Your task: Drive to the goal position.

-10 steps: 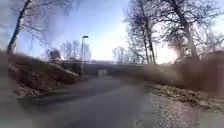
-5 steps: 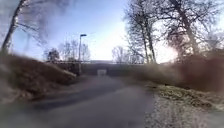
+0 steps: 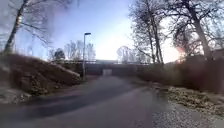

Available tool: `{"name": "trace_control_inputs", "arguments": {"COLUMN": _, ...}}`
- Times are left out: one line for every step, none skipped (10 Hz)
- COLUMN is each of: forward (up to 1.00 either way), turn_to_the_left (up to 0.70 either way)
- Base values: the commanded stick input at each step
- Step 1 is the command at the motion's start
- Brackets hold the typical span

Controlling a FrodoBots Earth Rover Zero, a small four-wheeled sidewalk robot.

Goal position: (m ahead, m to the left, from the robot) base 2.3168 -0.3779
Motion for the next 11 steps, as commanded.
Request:
{"name": "trace_control_inputs", "arguments": {"forward": 0.85, "turn_to_the_left": 0.00}}
{"name": "trace_control_inputs", "arguments": {"forward": 0.85, "turn_to_the_left": 0.00}}
{"name": "trace_control_inputs", "arguments": {"forward": 0.85, "turn_to_the_left": 0.00}}
{"name": "trace_control_inputs", "arguments": {"forward": 0.85, "turn_to_the_left": 0.00}}
{"name": "trace_control_inputs", "arguments": {"forward": 0.85, "turn_to_the_left": 0.00}}
{"name": "trace_control_inputs", "arguments": {"forward": 0.85, "turn_to_the_left": 0.00}}
{"name": "trace_control_inputs", "arguments": {"forward": 0.85, "turn_to_the_left": 0.00}}
{"name": "trace_control_inputs", "arguments": {"forward": 0.85, "turn_to_the_left": 0.00}}
{"name": "trace_control_inputs", "arguments": {"forward": 0.85, "turn_to_the_left": 0.00}}
{"name": "trace_control_inputs", "arguments": {"forward": 0.85, "turn_to_the_left": 0.00}}
{"name": "trace_control_inputs", "arguments": {"forward": 0.85, "turn_to_the_left": 0.00}}
